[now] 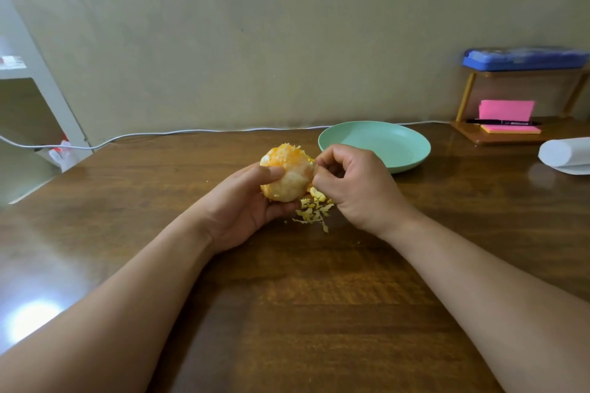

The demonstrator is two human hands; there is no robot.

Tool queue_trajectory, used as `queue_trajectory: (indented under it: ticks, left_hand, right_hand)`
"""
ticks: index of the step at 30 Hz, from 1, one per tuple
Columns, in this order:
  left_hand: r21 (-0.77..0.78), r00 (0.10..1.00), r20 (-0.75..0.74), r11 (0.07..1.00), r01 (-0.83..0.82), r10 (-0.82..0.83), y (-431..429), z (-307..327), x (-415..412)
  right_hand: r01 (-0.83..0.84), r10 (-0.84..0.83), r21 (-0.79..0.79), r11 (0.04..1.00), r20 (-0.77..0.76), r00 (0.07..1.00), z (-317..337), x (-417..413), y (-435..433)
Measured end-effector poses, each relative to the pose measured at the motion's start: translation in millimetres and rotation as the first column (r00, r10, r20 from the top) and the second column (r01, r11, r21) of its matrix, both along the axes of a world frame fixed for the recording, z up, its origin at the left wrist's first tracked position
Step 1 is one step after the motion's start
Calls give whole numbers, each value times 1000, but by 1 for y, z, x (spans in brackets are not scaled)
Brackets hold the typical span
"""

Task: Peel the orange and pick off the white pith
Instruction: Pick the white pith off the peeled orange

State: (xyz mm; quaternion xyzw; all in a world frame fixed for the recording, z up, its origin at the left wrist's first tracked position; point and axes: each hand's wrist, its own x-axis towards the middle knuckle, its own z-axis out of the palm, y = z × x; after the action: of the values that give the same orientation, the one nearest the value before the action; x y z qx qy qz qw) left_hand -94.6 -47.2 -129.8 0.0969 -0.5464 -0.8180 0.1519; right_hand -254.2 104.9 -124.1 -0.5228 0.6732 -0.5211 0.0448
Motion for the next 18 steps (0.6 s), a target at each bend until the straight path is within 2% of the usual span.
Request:
queue_trajectory:
  ticks: [4,8,12,13,14,16,18]
  left_hand:
    - [100,998,-26,994,54,-51,-2,1,2]
    - [145,997,-43,987,68,-62,-2,3,3]
    - [184,995,-71,979,82,-70,-3,6,5]
    - [192,993,-86,977,90,-75,-5,6,6]
    - [193,992,-98,976,96,-78,-6,6,7]
    - [178,993,-93,980,93,-77,-7,7,9]
    - [152,996,-68,986,65,-55,-6,8,9]
  right_hand:
    - [-62,65,-20,998,220,973,1,-2,-3]
    - [-148,151,-45,988,477,866,4,1,-3]
    - [-159,168,-72,985,624,763,4,3,-4]
    - [-139,145,-59,988,629,764,3,0,-5]
    - [-106,93,-12,994,576,812,2,-4,-4]
    - [-24,-17,137,990,286,958,1,-10,0]
    - [2,-13,220,976,48,999,0,-8,3]
